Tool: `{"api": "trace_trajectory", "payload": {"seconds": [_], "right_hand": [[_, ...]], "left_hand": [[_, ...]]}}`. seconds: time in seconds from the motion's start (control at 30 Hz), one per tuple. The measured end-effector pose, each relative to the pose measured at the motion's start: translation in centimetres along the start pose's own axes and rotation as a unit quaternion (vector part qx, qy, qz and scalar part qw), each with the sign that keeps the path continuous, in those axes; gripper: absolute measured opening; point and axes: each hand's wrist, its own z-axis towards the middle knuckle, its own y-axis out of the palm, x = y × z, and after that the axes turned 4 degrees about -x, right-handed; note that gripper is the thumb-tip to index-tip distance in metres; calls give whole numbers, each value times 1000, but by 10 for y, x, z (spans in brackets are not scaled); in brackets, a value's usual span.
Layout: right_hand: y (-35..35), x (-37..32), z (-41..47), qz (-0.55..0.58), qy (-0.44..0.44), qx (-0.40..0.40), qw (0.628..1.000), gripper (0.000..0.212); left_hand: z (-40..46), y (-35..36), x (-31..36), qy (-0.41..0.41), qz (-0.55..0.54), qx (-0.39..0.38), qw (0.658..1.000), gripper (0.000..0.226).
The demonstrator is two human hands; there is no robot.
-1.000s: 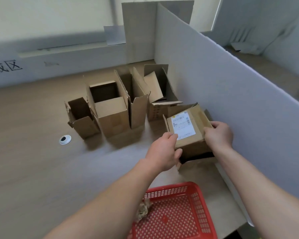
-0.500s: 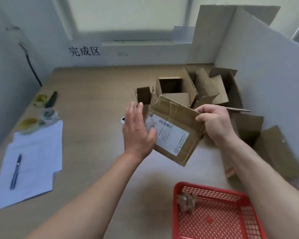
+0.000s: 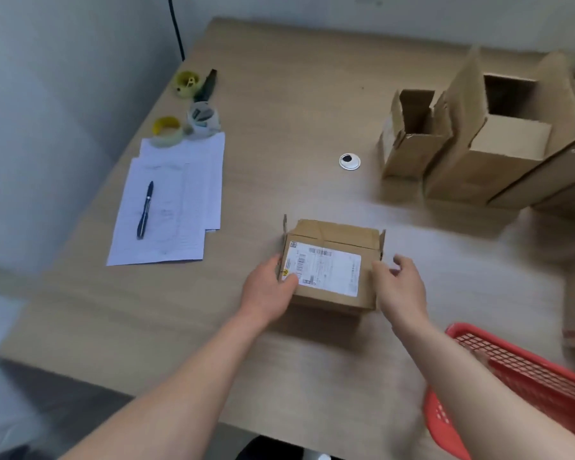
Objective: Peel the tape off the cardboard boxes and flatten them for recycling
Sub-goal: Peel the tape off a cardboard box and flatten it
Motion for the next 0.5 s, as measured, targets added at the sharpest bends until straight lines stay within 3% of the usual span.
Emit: {"api": "trace_trajectory", "payload": {"seconds": [0.07, 0.13, 0.2, 0.3, 0.4, 0.5], "right_hand": [[9, 5, -2, 29, -1, -14, 999, 31], [8, 2, 8, 80, 10, -6, 997, 24], [2, -6, 23, 135, 29, -27, 990, 19], [-3, -26, 33, 156, 40, -98, 982, 21], [0, -36, 37, 31, 16, -138, 990, 27], [-8, -42, 32, 117, -34, -90, 988, 29]], "left_hand": [[-1, -3, 3, 12, -27, -9, 1000, 38], [-1, -10, 12, 63, -63, 2, 996, 54], [0, -18, 29, 176, -68, 14, 982, 55], [7, -28, 55, 325, 51, 49, 943, 52], [22, -26, 64, 293, 137, -1, 946, 52], [30, -13, 72, 239, 138, -45, 960, 71]]}}
